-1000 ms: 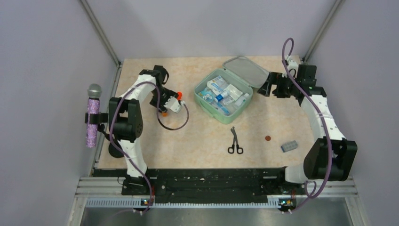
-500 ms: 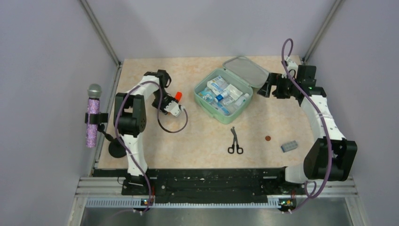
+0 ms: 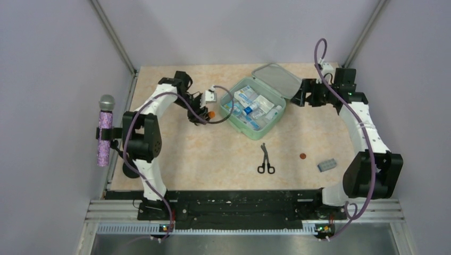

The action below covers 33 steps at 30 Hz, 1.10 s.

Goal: Organize the medicine kit

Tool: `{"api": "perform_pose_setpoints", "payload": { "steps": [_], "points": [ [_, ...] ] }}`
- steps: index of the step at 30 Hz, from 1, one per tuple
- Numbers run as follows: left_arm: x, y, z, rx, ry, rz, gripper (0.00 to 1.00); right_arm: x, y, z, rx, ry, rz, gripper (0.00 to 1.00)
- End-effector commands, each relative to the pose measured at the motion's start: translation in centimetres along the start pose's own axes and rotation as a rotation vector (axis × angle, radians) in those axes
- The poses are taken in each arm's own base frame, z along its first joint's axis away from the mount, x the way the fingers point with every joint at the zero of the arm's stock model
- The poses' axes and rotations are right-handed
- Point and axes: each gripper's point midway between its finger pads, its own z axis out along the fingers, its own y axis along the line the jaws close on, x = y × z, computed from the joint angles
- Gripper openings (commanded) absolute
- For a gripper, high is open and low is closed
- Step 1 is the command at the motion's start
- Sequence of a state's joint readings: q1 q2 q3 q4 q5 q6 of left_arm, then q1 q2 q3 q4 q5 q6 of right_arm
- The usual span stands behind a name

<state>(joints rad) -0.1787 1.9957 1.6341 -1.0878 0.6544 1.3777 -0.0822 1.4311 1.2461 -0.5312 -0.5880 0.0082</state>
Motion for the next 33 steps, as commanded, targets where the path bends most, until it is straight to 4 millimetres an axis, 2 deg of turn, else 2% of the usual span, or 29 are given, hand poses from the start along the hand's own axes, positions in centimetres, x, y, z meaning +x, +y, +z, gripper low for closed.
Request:
{"api": "perform_pose_setpoints", "payload": {
  "steps": [1,6,9,10,13,16,21,29,33],
  "points": [
    [-12.5,0.5,-3.9,-0.073,-0.500,-0.352,0.36,-1.5,4.4,1.9,-0.140,-0.003,-0.152,0.81],
    [-17.9,3.1,-4.9,-0.065,-0.728,-0.510,0.36,-1.8,10.6,5.1,-0.352,0.011,-0.217,0.75],
    [-20.2,4.8,-5.7,0.003,-0.849,-0.644,0.36,-4.1,13.8,6.9,-0.441,-0.042,-0.163,0.74],
    [-21.0,4.9,-6.1,0.050,-0.893,-0.702,0.36,-5.0,14.9,7.3,-0.481,-0.063,-0.142,0.74],
    [-22.4,4.7,-6.4,0.098,-0.936,-0.674,0.37,-7.2,18.1,8.4,-0.589,-0.098,-0.118,0.75],
    [-22.9,4.0,-6.0,0.170,-0.914,-0.665,0.37,-7.9,20.6,9.4,-0.673,-0.095,-0.134,0.76],
    [-23.0,3.6,-5.9,0.214,-0.903,-0.654,0.36,-8.8,22.6,10.3,-0.741,-0.113,-0.113,0.77],
    [-23.8,2.9,-5.6,0.244,-0.888,-0.634,0.38,-8.9,23.9,11.9,-0.772,-0.100,-0.087,0.75],
    [-23.8,2.7,-5.5,0.251,-0.881,-0.636,0.38,-8.7,24.2,12.2,-0.787,-0.090,-0.085,0.67]
  ]
}}
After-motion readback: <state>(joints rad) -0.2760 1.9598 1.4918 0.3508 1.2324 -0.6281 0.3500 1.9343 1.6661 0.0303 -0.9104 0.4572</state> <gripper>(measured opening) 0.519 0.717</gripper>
